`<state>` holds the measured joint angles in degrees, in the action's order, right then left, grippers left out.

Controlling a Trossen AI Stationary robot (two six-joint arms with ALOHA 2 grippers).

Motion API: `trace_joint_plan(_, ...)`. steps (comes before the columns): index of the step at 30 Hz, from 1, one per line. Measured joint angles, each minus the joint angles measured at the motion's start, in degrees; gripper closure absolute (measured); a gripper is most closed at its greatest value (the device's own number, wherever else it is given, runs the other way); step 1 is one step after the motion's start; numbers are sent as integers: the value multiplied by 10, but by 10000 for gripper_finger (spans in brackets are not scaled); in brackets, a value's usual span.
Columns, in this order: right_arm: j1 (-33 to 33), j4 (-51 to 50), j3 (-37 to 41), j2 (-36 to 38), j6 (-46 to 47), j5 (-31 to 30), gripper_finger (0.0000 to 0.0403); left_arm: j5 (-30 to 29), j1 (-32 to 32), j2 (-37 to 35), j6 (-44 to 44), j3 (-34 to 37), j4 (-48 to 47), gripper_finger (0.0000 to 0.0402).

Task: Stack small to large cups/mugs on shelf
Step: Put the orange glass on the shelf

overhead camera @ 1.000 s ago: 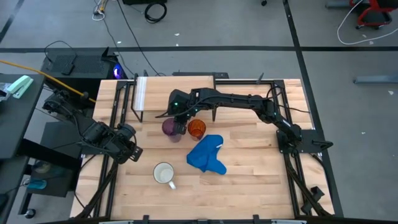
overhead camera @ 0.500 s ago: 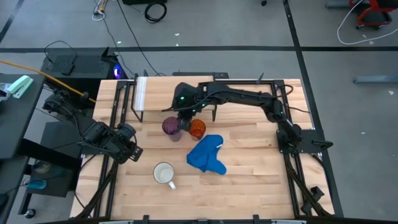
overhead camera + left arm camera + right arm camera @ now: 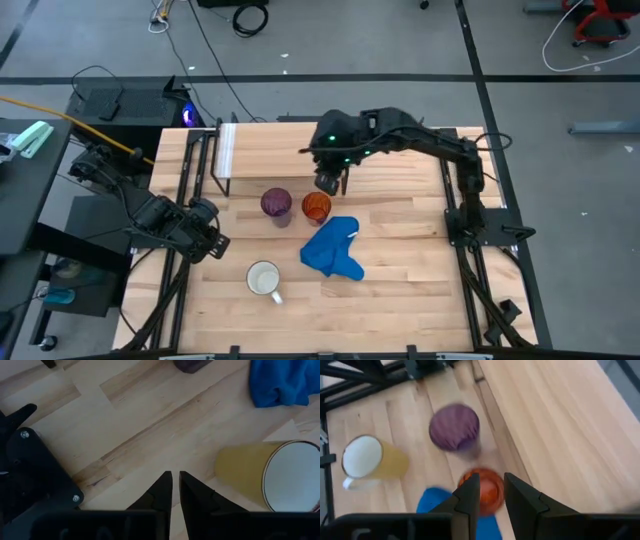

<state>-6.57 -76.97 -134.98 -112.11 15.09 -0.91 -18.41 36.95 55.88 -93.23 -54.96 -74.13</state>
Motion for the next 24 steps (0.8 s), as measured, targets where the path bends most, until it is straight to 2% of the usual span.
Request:
trace_joint_plan(7, 4, -135, 0, -3, 49, -7, 309, 0, 0, 0, 3, 0, 0, 358)
trace_joint_plan(11, 3, -108, 1, -39, 84, -8, 309, 0, -6, 0, 11, 0, 0, 356)
trace_joint_plan(18, 3, -129, 3, -110, 84, -2, 309, 0, -8, 0, 12, 0, 20, 360)
trace_joint_plan(24, 4, -120, 3, -141, 88, 1, 309, 0, -8, 0, 13, 0, 30, 356)
